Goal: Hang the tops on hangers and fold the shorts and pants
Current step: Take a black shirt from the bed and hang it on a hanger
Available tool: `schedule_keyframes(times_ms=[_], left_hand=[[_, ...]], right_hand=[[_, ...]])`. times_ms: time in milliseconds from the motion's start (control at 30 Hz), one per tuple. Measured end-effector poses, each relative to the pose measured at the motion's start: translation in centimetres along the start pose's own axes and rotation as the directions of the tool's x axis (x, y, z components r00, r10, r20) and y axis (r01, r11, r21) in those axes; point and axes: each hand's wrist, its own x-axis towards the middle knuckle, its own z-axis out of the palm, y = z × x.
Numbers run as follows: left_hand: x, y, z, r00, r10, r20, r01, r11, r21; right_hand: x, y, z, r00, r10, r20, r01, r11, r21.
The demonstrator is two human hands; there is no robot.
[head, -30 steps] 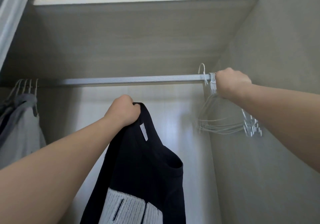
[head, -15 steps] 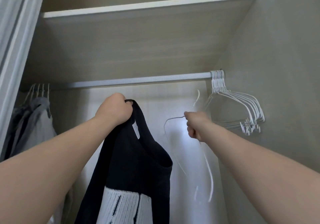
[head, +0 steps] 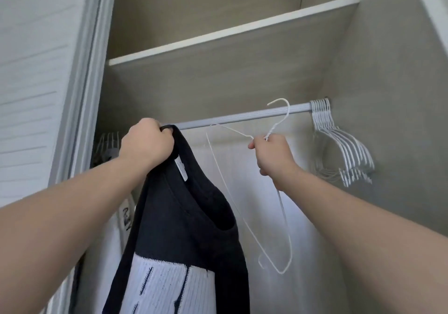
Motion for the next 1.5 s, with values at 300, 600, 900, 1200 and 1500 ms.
schedule_keyframes(times_ms=[300, 600, 900, 1200, 1500], left_hand=[[-4.0, 6.8, -14.6, 0.984, 0.01, -0.175, 0.041, 0.958, 0.285], [-11.2, 12.3, -28.6, 0.927, -0.022, -0.374, 0.245, 0.792, 0.56], [-21.8, 17.6, -44.4, 0.883, -0.067, -0.464, 0.4, 0.624, 0.671], [-35.9, 21.6, -60.5, 0.825, -0.267, -0.497, 0.563, 0.327, 0.759], [-55.5, 21.8, -71.5, 0.552, -0.409, -0.727, 0.833, 0.306, 0.46]], right_hand=[[-5.8, -6.3, 0.4, 0.977, -0.108, 0.182, 0.054, 0.958, 0.281], [-15.7, -10.8, -0.9, 0.911, -0.156, 0.381, -0.077, 0.845, 0.529], [-27.3, -20.7, -3.2, 0.783, -0.285, 0.552, -0.306, 0.597, 0.742], [-45.9, -27.2, -8.6, 0.572, -0.568, 0.592, -0.47, 0.364, 0.804], [-65.4, -25.6, -13.5, 0.322, -0.642, 0.695, -0.685, 0.349, 0.64]])
